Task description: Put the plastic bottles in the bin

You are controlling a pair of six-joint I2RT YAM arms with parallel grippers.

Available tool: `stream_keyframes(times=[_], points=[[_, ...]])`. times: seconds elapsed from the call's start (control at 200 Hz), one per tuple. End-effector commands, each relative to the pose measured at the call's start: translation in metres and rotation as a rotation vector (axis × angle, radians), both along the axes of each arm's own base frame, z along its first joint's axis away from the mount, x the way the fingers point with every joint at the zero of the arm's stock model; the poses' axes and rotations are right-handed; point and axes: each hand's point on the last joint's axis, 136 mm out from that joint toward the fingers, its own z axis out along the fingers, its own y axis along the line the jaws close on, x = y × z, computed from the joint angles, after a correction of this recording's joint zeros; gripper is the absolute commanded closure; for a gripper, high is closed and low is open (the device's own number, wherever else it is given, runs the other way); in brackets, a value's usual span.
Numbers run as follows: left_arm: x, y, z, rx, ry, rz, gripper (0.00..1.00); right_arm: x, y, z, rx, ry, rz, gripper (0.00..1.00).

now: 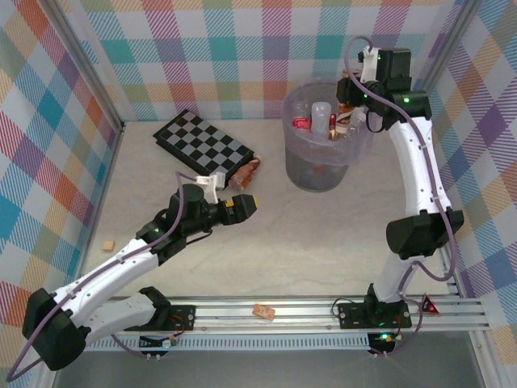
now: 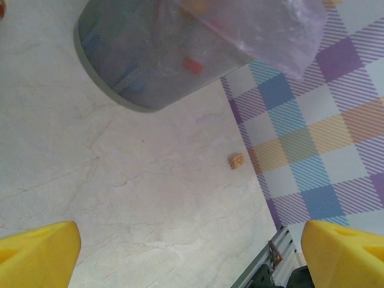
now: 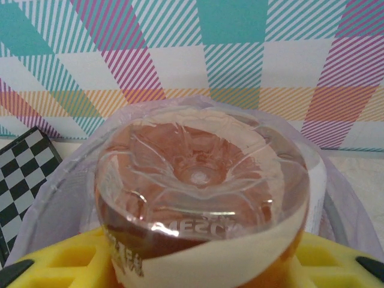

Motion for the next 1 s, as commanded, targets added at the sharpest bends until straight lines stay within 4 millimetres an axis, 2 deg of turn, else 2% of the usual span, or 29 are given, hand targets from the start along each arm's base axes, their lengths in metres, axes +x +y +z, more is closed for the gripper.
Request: stream_keyframes(times=[0.0, 0.195, 0.335, 0.425, 0.53, 0.85, 0.995], points=[[-0.003, 0.004, -0.002, 0.005, 0.005, 0.010, 0.06, 0.010, 0.003, 0.000, 0.015, -0.007, 0.012, 0.47], [-0.003, 0.005, -0.004, 0.017, 0.008, 0.013, 0.06, 0.027, 0.011, -0.025, 0.029, 0.053, 0.028, 0.41], [-0.003, 0.005, -0.006, 0.020, 0.011, 0.015, 0.06, 0.032, 0.017, -0.037, 0.022, 0.100, 0.044, 0.32], [-0.003, 0.005, -0.007, 0.022, 0.014, 0.016, 0.06, 0.032, 0.018, -0.037, 0.020, 0.110, 0.044, 0.27], [-0.002, 0.005, -0.009, 0.026, 0.016, 0.017, 0.06, 0.028, 0.018, -0.026, 0.020, 0.089, 0.049, 0.24], [0.001, 0.002, -0.015, 0.032, 0.028, 0.012, 0.06, 0.015, 0.013, -0.003, 0.005, 0.044, 0.040, 0.28], [0.003, 0.000, -0.017, 0.038, 0.032, 0.013, 0.06, 0.014, 0.014, 0.007, 0.024, 0.018, 0.044, 0.46]])
